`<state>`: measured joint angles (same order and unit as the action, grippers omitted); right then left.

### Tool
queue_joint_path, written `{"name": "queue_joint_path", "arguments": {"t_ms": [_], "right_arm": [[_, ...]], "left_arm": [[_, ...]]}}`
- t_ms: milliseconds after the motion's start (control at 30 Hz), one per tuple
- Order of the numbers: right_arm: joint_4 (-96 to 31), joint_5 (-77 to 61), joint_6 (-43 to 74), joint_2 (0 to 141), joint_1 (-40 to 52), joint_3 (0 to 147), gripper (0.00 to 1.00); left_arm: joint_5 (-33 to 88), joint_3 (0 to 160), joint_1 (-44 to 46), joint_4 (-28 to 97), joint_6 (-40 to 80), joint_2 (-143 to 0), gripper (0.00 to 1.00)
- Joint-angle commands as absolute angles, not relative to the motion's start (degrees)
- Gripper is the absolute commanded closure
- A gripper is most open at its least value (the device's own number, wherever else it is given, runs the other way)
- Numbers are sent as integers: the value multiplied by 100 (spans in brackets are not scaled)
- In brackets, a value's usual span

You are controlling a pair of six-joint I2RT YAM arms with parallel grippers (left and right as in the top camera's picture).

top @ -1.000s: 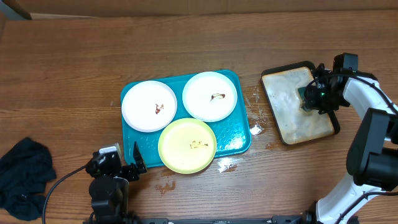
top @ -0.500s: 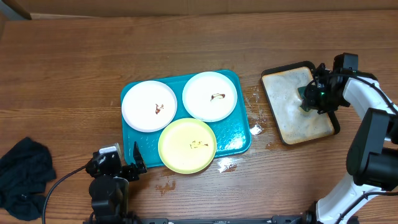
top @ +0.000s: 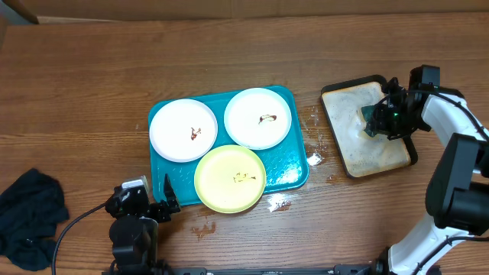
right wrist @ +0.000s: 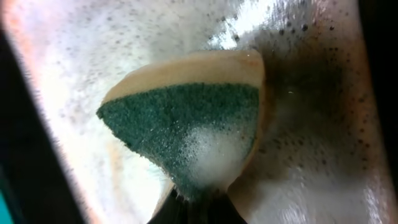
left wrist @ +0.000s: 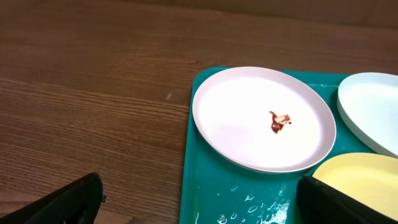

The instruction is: Clean dirty plates on tray and stack at the side

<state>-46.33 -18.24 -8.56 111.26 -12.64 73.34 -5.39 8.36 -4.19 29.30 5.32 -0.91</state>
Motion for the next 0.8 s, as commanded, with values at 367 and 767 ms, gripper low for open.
{"name": "queue_joint_path", "arguments": {"t_ms": [367,767], "right_arm": [[-4657,-2217,-788,10575,-1227,7583,96],[-4696,-2217,-790,10575,-1227,7583,96]], "left_arm": [[-491,808,-451,2930,379,-32,0],[104,895,-449,2416,471,-32,0]]}}
